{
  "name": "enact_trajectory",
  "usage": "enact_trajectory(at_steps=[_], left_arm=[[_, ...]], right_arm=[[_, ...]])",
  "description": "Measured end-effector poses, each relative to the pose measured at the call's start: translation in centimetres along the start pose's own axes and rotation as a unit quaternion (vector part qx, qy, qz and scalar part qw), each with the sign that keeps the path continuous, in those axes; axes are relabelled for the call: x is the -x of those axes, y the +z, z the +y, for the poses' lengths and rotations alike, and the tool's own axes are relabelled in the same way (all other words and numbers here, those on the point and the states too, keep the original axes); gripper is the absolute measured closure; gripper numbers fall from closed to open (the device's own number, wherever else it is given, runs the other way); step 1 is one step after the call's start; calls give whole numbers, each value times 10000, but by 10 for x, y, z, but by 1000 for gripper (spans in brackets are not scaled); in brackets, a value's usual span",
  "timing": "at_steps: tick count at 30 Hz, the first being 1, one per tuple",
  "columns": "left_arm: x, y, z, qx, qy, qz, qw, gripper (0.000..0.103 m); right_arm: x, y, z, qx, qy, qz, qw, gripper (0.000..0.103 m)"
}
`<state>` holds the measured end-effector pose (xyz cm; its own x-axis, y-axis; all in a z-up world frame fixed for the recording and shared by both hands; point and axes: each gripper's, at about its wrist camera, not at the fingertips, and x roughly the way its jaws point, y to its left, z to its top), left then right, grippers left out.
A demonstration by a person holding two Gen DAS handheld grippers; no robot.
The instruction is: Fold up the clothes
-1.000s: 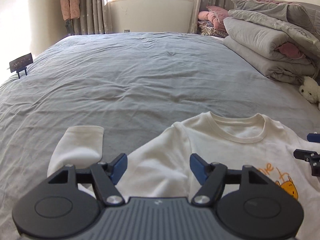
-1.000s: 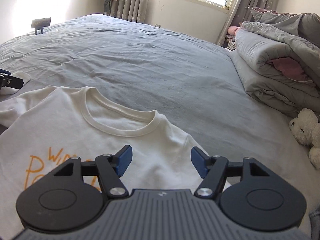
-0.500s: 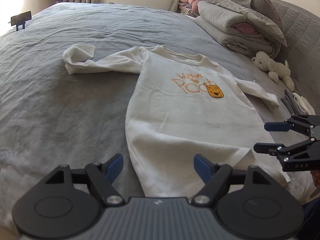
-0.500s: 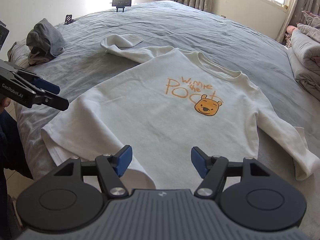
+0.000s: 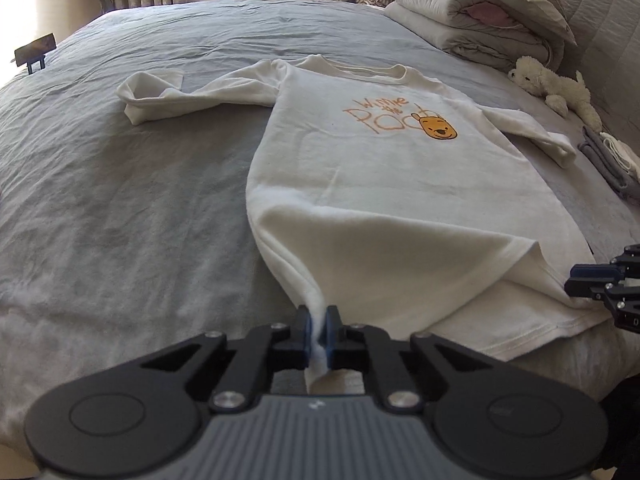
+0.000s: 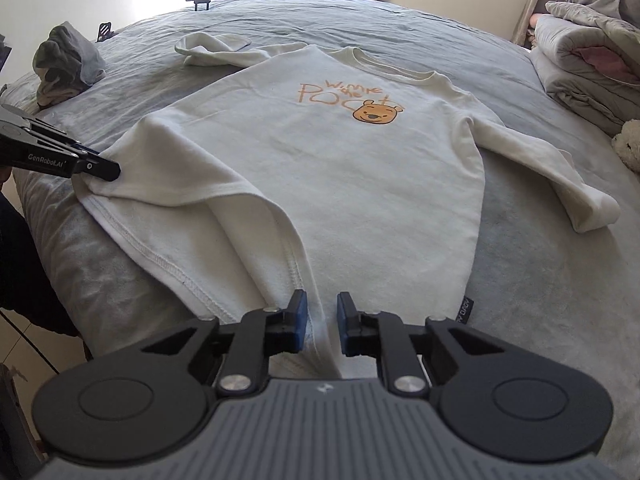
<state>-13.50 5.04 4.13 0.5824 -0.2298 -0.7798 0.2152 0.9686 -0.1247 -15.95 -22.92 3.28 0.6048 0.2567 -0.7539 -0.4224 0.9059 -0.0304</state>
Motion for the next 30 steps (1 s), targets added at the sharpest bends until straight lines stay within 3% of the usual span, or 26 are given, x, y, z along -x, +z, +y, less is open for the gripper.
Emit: enact_trajectory(at_steps=[2,6,7,8,14,17,19,20,21,23,25,27,28,29,30], left_arm=[[6,1,10,244,-212,-26,9995,97],[18,2,35,839,-677,-39,9942,97],[20,2,42,970,-763,-39,9923,97],[21,1,47,1063,-807,-40,9910,97],[23,-1,65,1201,-1007,56,9876,97],[18,-1,69,1188,-912,233,9884,95],[20,-1,71,1169,-809,222,9896,87],[23,-1,71,1164,-851,146,9894,73],[26,0,70,1153,-916,84,9891,54],[28,0,64,1043,-1001,10,9895,39],[26,-1,55,893,-978,1,9912,35],[19,-4,47,726,-751,67,9945,40],[14,-6,44,659,-591,100,9960,52],[9,-8,41,571,-493,165,9970,92],[7,-9,42,567,-484,176,9971,98]], right_arm=[[2,-1,0,-61,84,-42,9999,68],[3,-4,8,131,208,-75,9997,65],[4,-4,10,209,251,-81,9994,76],[5,-5,12,286,296,-87,9991,102],[32,-10,20,621,622,-388,9954,101],[18,-18,22,861,529,49,9949,100],[14,-20,19,845,570,168,9946,97],[17,-19,18,799,668,115,9945,89],[21,-17,16,704,776,-10,9945,89],[29,-12,12,500,992,-276,9934,89],[37,-8,8,295,1207,-542,9908,89],[31,-4,12,277,1080,-566,9921,89],[27,-4,17,385,988,-540,9929,89],[22,-3,23,478,930,-526,9931,89],[17,-3,27,537,898,-503,9932,89]])
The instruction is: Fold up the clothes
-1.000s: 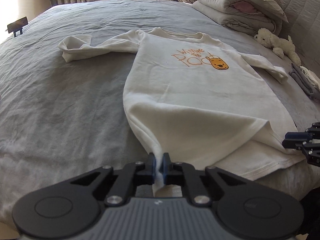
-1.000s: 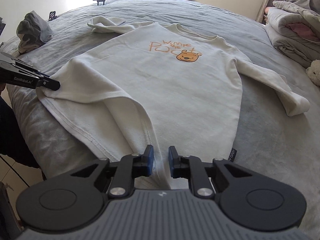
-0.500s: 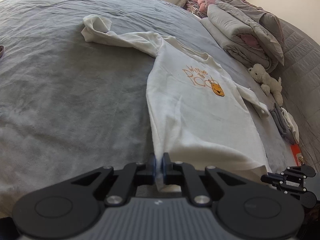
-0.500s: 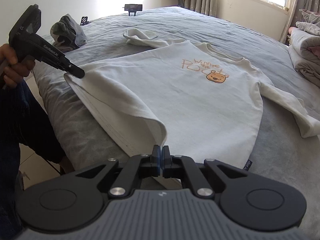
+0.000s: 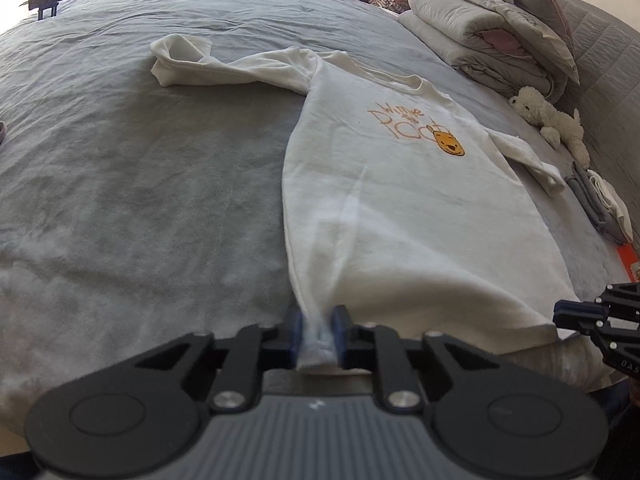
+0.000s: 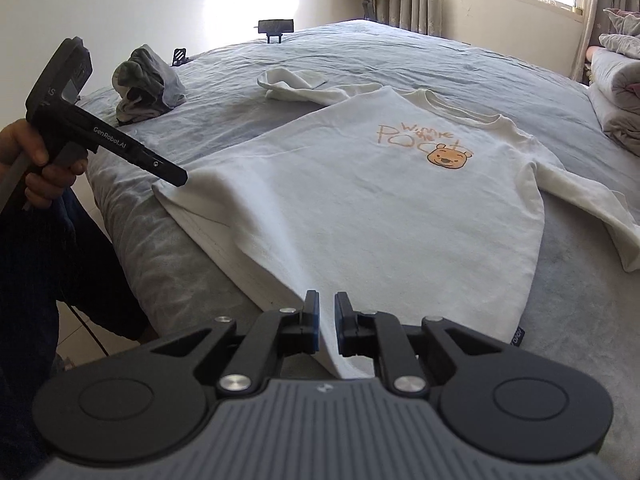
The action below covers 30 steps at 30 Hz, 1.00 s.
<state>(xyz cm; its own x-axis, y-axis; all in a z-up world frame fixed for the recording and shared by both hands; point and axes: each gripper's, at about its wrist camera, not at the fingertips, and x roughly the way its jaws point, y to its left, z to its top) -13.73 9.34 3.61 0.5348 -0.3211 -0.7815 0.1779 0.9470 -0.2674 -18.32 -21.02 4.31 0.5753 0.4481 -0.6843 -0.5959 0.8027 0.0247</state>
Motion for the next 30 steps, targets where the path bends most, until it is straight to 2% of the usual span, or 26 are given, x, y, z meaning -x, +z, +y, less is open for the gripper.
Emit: enact_trajectory(at_steps=[4,6,9,13,15,17,20,25,30], left_arm=[[7,1,11,162,-192,-88,9996,98],[16,4,23,418,-351,-199,9983,99],[25,6,38,680,-669,-286,9950,99],[25,8,42,839,-990,-206,9913,98],[26,9,47,947,-1131,-229,9888,98],[26,10,49,965,-1247,-225,9872,98],[19,7,44,789,-1093,-62,9909,97],[21,6,51,895,-973,-156,9911,98],[23,5,53,914,-960,-289,9908,98]], right_arm=[[-11,1,6,97,-34,69,9999,89],[-10,1,6,79,-14,73,9999,98],[-10,1,5,53,17,79,10000,100],[-10,1,7,52,73,63,9999,99],[-9,3,16,263,217,-163,9993,90],[-9,7,26,381,346,-375,9980,89],[-28,13,39,441,389,-193,9981,88],[-46,19,50,581,422,-34,9974,88],[-45,26,52,419,497,-270,9975,87]])
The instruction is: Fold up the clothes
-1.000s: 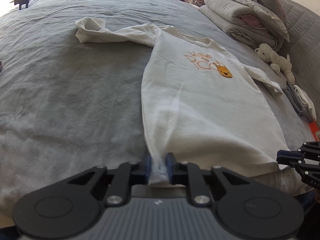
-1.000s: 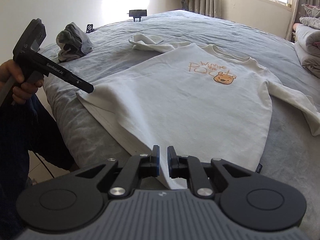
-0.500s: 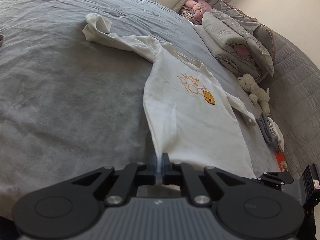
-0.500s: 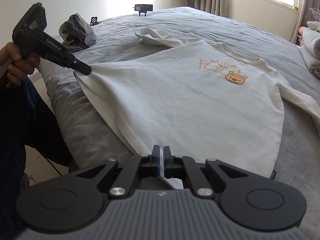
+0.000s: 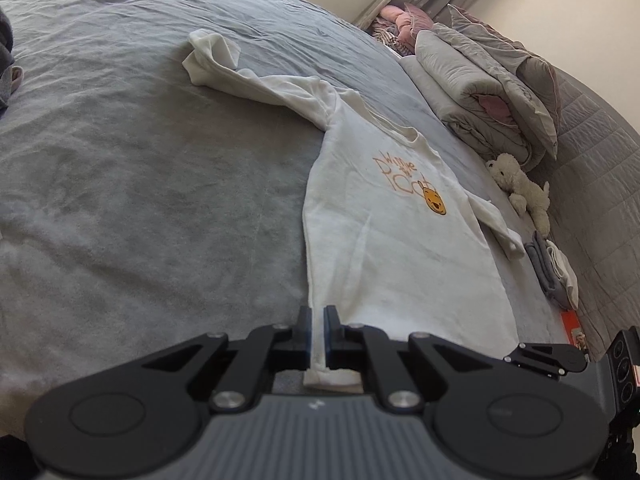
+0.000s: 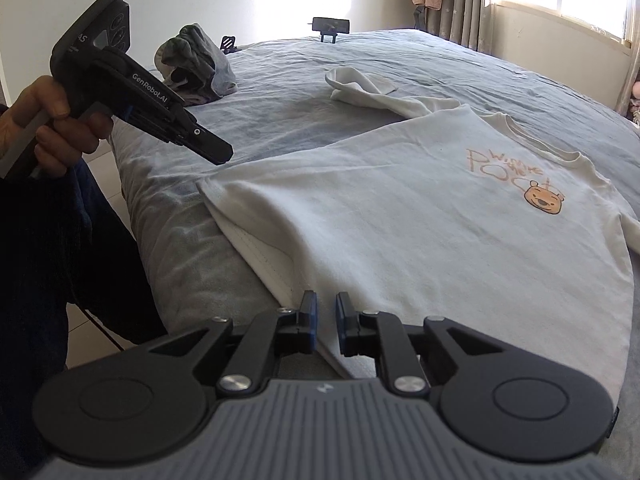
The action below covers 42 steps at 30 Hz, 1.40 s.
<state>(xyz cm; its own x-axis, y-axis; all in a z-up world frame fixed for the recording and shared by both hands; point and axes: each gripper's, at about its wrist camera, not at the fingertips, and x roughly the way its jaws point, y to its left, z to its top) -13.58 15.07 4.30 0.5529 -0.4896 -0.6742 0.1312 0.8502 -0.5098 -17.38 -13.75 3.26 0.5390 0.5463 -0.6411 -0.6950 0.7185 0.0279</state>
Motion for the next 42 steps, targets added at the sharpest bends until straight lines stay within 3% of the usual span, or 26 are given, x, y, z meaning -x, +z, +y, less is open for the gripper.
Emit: enact_trajectory(at_steps=[2,4,6,7,8,9,10,11,12,15,19,22,25,28,31,32,33,37,40,42], left_arm=[[0,-1,-3,-74,-73,22,9999,97],[0,-3,-6,-126,-191,64,9997,87],[-2,-5,-10,-197,-180,78,9996,52],[-2,-7,-12,-256,-133,68,9996,51],[-5,-9,-14,-333,-47,94,9994,51],[-7,-11,-16,-402,39,121,9991,55],[-10,-13,-18,-492,127,153,9986,61],[-13,-14,-20,-605,201,189,9978,88],[-14,-15,-20,-681,285,205,9971,95],[-10,-13,-15,-606,160,160,9979,99],[-6,-12,-13,-615,187,100,9979,99],[-9,-15,-18,-791,313,143,9963,99],[-9,-15,-17,-819,327,186,9959,98],[-7,-10,-9,-617,341,208,9973,97],[-2,-3,1,-254,406,83,9988,78],[-3,-2,2,-179,419,67,9989,65],[-3,0,4,-105,432,51,9990,61],[-12,-5,-11,-472,548,45,9974,60],[-18,-6,-17,-580,572,67,9967,60],[-22,-7,-18,-579,602,74,9965,60]], right_arm=[[-2,4,6,32,32,-100,9999,83],[-9,6,11,98,-4,-36,9999,72],[-20,6,14,175,-118,134,9997,70],[-25,6,15,196,-104,203,9995,71],[-25,7,15,183,-54,213,9996,87],[-25,9,15,166,-2,218,9996,91],[-21,11,13,71,63,159,9998,91],[-16,13,10,-33,128,93,9999,91],[-10,15,6,-210,246,-6,9995,91],[2,15,-6,-633,507,-86,9967,91],[-15,2,-9,-748,448,415,9953,90],[-12,2,2,-407,481,340,9974,82],[-4,3,0,-441,589,288,9969,59],[7,1,-12,-636,412,239,9968,59],[24,-3,-37,-1150,-3,63,9933,59],[30,-6,-47,-1353,-212,27,9906,59],[36,-9,-56,-1554,-427,-6,9869,59],[69,-35,-100,-2698,-1409,-90,9525,59],[93,-55,-111,-3096,-1756,-187,9343,59],[100,-67,-112,-3341,-1761,-201,9257,59]])
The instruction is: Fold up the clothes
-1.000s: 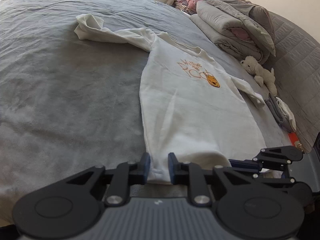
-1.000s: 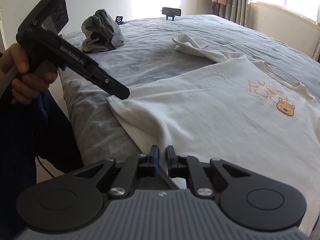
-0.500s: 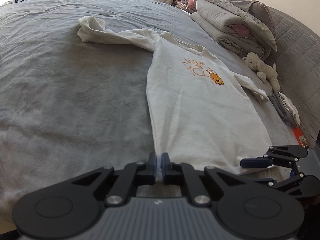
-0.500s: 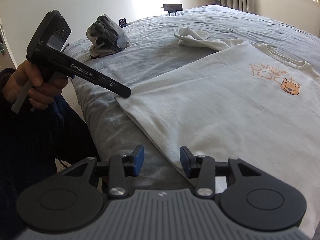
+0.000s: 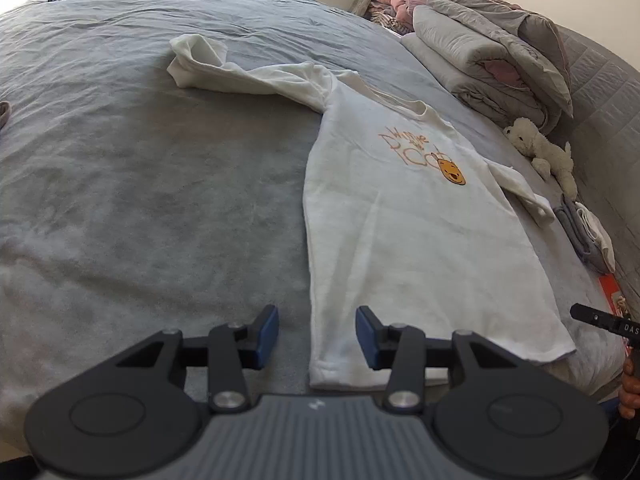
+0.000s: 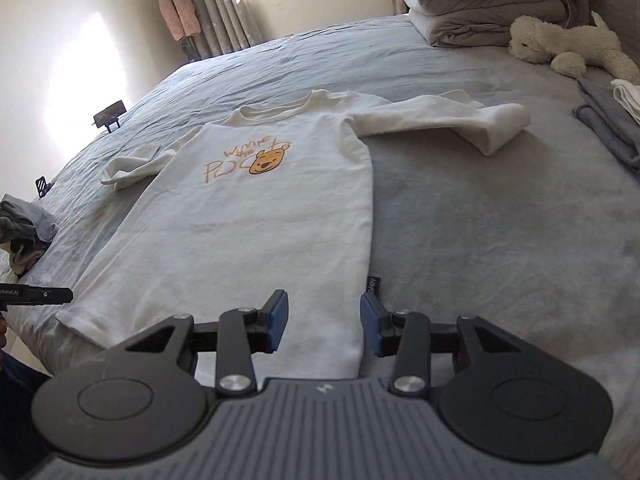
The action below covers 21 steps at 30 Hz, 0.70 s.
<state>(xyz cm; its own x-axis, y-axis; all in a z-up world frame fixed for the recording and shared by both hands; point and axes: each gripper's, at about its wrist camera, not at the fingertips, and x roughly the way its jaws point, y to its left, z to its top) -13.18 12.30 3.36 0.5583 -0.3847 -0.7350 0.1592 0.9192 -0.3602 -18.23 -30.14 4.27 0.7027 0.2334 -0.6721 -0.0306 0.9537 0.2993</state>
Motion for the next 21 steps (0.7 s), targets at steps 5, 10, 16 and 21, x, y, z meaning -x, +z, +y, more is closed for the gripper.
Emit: enact_trajectory(at_steps=[5,10,16,21], left_arm=[[-5,-3,0,243,-134,-36,9996,61],[-12,-9,-10,38,-102,35,9999,97],[8,-12,-9,39,-252,-123,9996,100],[10,-19,-16,-187,-254,31,9995,99]], right_arm=[[-4,-21,-4,-371,120,416,9984,59],[-9,-24,2,-218,-114,408,9989,93],[15,-19,-4,-405,-80,9,9991,95],[27,-19,-5,-444,-191,-68,9988,95]])
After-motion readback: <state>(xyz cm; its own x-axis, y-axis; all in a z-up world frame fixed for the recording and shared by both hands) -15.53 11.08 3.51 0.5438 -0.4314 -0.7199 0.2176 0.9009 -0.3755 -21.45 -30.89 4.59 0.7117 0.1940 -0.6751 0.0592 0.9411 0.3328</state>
